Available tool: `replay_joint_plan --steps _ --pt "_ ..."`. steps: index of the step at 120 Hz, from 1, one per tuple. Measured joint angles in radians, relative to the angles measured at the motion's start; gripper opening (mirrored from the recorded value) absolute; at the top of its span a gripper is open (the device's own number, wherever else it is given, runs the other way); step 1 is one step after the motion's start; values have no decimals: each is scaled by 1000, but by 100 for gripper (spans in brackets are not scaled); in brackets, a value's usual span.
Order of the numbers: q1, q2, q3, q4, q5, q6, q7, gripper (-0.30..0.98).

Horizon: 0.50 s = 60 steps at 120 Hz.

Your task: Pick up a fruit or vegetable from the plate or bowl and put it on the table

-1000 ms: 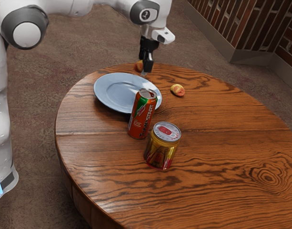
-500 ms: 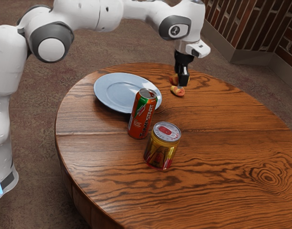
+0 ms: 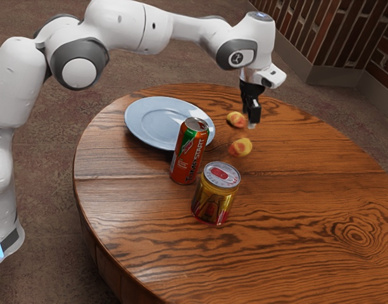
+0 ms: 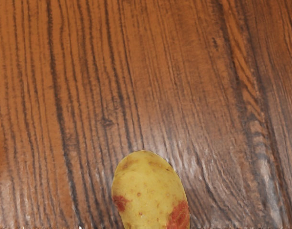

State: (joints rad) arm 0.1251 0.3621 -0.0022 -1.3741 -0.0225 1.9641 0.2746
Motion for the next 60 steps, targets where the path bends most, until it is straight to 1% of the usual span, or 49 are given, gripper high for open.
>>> replay_joint_plan --steps 12,28,34,50,60 --pt "2 -4 2 1 4 -9 -2 63" --pt "3 -13 3 1 3 -30 -5 66" --pt "8 -34 5 5 1 -66 -7 67" --pt "10 -156 2 15 -15 -209 6 68" --pt "9 -186 9 14 -34 -284 24 68"
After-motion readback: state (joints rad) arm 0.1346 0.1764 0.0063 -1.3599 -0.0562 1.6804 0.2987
